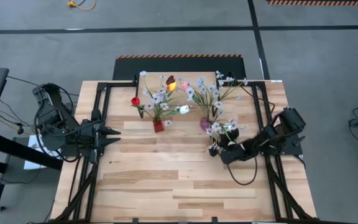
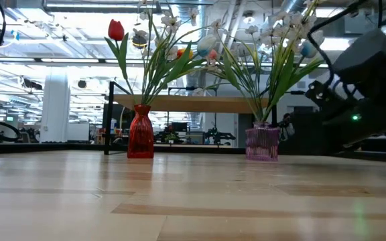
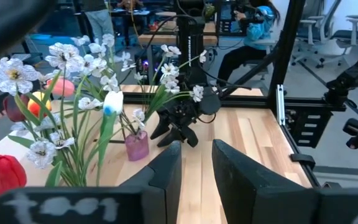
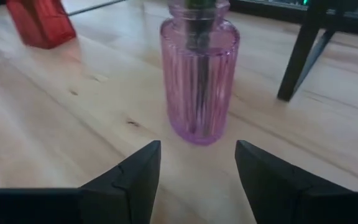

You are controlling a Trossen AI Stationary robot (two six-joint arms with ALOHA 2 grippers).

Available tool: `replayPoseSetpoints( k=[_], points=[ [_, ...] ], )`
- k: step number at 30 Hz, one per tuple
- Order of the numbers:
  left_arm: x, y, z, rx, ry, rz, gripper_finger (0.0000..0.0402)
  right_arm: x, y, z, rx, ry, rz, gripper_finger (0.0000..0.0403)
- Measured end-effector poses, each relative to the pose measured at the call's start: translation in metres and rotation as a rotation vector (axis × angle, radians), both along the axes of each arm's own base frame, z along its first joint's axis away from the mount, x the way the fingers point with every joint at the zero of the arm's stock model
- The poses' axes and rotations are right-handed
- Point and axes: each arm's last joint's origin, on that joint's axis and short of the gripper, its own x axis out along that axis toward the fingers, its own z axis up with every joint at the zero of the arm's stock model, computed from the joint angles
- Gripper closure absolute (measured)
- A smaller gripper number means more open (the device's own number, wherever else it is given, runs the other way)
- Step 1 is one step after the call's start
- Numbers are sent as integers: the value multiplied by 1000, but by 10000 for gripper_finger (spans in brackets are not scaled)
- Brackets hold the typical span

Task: Pick and place flowers into a vace then onto a shelf
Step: Put the pink vase on the shelf

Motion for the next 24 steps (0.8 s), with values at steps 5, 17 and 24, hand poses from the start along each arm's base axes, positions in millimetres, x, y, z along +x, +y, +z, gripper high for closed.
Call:
replayPoseSetpoints(
  k=[5,17,24],
  points=[
    [0,0,1,-8,-6,1,322,5,-10,0,10,43,19,178],
    [0,-1,2,-21,-18,0,322,15,-30,4,-10,67,15,166],
    [1,-1,2,-18,-18,-1,322,22,-35,11,-41,55,76,166]
  ],
)
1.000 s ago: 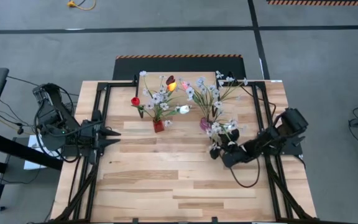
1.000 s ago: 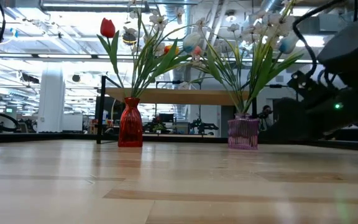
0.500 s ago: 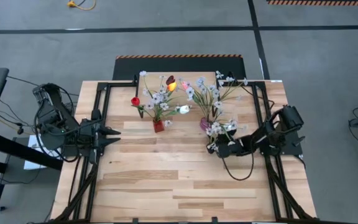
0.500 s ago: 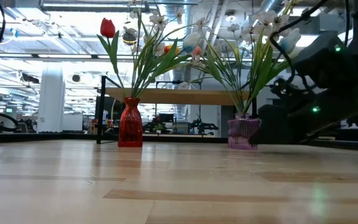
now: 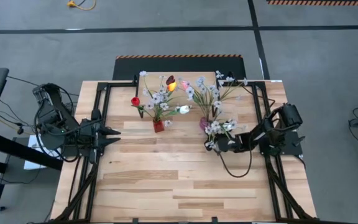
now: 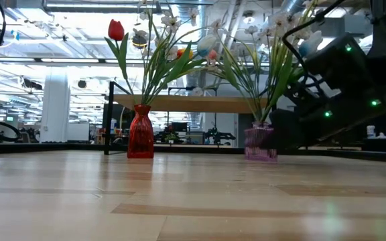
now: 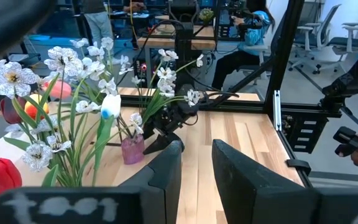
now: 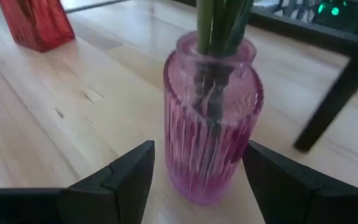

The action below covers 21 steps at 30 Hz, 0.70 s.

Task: Pick and place flowers into a vace then onto a shelf
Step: Put the pink vase on the shelf

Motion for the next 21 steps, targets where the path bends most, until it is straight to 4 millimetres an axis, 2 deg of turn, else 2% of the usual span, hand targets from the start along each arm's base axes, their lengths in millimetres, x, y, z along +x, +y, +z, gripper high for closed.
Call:
replayPoseSetpoints(
  k=[11,21],
  points=[
    [0,0,0,0,0,-2,322,5,-13,4,-21,5,14,174],
    [0,0,0,-3,5,-16,322,9,-15,6,-40,12,19,222]
  ],
)
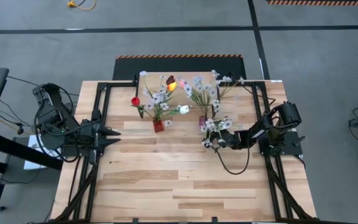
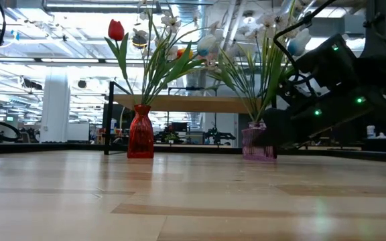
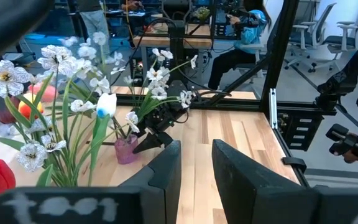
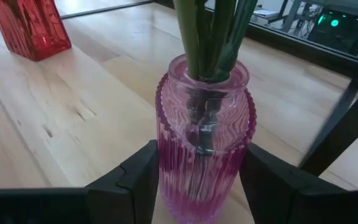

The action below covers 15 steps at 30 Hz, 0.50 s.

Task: Pick and place flowers into a vace then onto a shelf
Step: Put the pink vase on the shelf

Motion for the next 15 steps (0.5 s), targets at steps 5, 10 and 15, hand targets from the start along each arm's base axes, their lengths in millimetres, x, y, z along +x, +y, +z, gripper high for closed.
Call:
replayPoseSetpoints(
  k=[5,10,15],
  points=[
    [0,0,0,-4,0,0,322,0,0,0,-1,-1,-2,211],
    [0,0,0,-5,0,0,322,0,1,1,0,-8,3,202],
    [0,0,0,-6,0,1,322,2,6,3,4,-42,21,222]
  ],
)
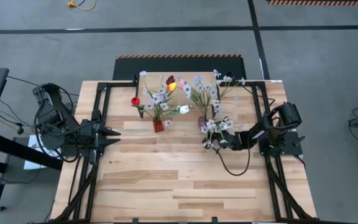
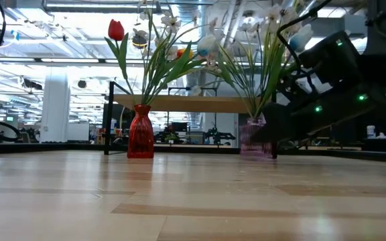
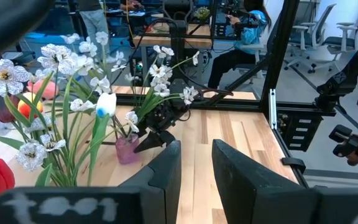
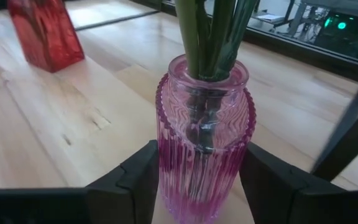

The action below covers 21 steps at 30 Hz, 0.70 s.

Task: Pick and place flowers into a vace then onto a shelf
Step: Put the pink vase on the shelf

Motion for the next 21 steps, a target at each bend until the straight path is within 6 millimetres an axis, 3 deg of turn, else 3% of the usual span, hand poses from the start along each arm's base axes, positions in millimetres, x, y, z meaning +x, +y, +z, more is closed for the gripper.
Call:
replayPoseSetpoints(
  k=[11,16,21],
  points=[
    [0,0,0,-1,0,0,322,1,10,8,-3,-56,18,205],
    [0,0,0,0,0,0,322,0,12,23,-8,-97,31,222],
    [0,0,0,0,0,0,322,-2,12,40,-20,-120,41,206]
  ],
)
